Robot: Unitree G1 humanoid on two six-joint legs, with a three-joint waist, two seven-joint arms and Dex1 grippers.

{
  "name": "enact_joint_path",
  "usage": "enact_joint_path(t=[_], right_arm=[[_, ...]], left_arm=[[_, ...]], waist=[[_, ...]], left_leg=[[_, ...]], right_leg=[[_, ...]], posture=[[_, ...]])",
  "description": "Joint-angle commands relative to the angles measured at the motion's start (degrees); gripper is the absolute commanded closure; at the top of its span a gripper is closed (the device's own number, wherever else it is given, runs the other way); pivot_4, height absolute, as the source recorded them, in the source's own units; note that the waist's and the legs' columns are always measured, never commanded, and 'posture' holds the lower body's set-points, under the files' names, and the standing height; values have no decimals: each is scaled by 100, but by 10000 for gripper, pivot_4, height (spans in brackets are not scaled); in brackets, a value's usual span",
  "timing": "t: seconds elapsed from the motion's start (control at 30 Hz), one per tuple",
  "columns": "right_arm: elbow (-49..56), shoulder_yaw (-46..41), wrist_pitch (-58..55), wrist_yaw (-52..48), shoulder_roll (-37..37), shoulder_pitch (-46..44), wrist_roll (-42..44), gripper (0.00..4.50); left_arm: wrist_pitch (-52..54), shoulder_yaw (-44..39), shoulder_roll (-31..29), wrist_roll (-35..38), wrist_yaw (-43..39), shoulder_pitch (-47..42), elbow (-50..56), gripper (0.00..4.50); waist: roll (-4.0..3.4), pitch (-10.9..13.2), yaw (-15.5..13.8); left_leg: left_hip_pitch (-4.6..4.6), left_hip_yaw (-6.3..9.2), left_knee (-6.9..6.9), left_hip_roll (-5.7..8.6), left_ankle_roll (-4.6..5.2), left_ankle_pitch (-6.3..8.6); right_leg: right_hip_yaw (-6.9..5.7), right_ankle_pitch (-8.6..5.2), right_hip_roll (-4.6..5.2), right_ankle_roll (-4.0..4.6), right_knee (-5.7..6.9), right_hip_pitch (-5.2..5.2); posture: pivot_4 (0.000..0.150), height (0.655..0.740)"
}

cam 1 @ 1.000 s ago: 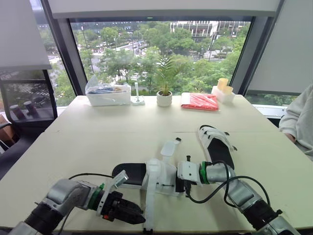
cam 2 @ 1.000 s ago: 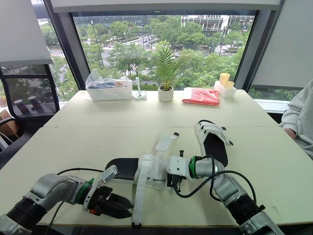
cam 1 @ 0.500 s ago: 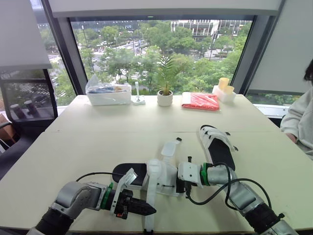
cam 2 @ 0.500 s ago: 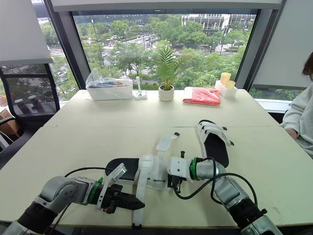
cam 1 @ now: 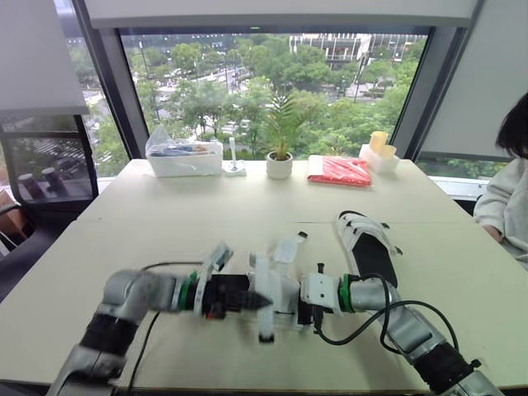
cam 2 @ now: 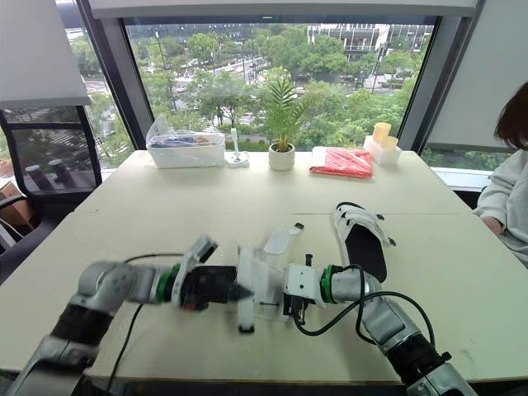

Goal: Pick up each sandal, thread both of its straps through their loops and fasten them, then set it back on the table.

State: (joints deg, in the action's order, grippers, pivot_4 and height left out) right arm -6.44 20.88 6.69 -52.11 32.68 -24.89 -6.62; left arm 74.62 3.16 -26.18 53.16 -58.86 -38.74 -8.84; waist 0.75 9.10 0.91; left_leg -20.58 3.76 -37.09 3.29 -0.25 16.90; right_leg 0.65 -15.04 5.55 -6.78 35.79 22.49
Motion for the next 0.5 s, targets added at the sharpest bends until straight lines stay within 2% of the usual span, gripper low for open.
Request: enact_joint_path(t=[0.03, 0.33, 0.5], right_arm=[[-408, 200, -203, -23, 53, 129, -355, 45000], [-442, 258, -198, 26, 23, 84, -384, 45000], [-416, 273, -220, 50, 7, 111, -385, 45000]], left_arm=[[3, -240, 132, -9, 45, -389, -419, 44645], [-1064, 589, -34, -1227, -1370, -1451, -2283, 44645], [-1373, 928, -124, -1698, -2158, -1659, -2748, 44645]], waist=[[-1, 0, 19], [2, 1, 21], [3, 2, 24]], left_leg=[[1, 0, 2, 0, -2, -1], [0, -1, 4, 1, -15, -8], [-2, -1, 4, 1, -14, -8]], right_leg=[[0, 0, 0, 0, 1, 1], [-6, 1, -10, 0, 3, 4], [-6, 1, -12, 0, 4, 5]], posture=[[1500, 7374], [1500, 7374], [1500, 7374]])
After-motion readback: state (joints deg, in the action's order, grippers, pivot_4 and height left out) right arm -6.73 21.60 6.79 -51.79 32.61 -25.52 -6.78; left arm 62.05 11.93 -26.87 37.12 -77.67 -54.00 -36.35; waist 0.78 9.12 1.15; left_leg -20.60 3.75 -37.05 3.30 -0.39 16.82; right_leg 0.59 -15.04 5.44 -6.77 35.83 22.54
